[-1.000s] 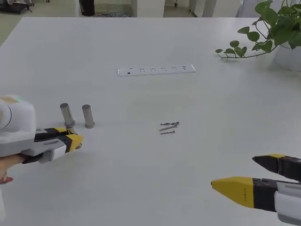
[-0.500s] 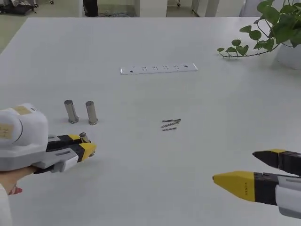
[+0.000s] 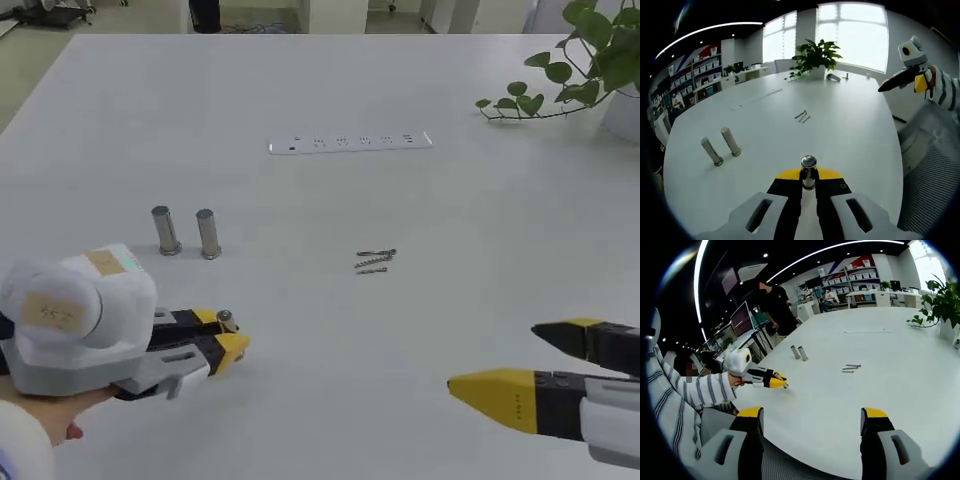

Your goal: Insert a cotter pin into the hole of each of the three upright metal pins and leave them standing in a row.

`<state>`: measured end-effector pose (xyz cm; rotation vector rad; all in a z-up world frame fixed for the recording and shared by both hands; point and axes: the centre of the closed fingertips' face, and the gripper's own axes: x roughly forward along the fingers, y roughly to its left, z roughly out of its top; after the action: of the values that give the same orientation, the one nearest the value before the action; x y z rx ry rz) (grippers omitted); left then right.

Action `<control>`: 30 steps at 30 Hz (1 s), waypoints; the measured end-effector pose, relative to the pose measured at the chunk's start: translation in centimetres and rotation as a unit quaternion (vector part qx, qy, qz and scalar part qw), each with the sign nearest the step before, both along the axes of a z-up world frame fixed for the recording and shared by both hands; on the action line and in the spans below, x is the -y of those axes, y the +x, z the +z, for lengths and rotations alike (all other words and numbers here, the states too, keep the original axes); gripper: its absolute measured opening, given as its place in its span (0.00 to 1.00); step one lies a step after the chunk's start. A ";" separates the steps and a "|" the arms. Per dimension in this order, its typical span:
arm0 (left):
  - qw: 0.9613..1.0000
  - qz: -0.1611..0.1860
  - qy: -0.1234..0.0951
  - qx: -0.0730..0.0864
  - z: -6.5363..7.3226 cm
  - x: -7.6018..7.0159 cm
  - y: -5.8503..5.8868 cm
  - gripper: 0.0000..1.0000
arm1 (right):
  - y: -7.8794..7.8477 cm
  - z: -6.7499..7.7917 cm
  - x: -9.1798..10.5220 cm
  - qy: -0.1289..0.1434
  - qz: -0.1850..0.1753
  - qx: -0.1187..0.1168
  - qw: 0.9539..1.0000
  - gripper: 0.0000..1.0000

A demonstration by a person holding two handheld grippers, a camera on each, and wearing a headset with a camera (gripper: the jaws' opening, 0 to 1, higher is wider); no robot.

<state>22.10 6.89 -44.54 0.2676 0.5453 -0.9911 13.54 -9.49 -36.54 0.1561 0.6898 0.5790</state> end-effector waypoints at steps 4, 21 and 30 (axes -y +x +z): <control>1.000 -0.010 0.000 0.001 0.0 0.8 -0.5 0.05 | 0.1 0.0 -0.1 0.000 0.002 0.000 1.000 0.78; 0.999 -0.034 0.002 -0.012 -1.3 3.0 -2.1 0.05 | 0.0 -0.3 -0.2 0.001 0.006 -0.003 1.000 0.77; 0.999 -0.034 0.009 -0.013 -2.1 3.2 -2.5 0.05 | -0.1 -0.6 -0.4 0.002 0.008 -0.008 1.000 0.77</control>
<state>19.61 3.73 -46.68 0.2903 0.5726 -1.0578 13.39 -9.09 -37.13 0.1589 0.7057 0.5947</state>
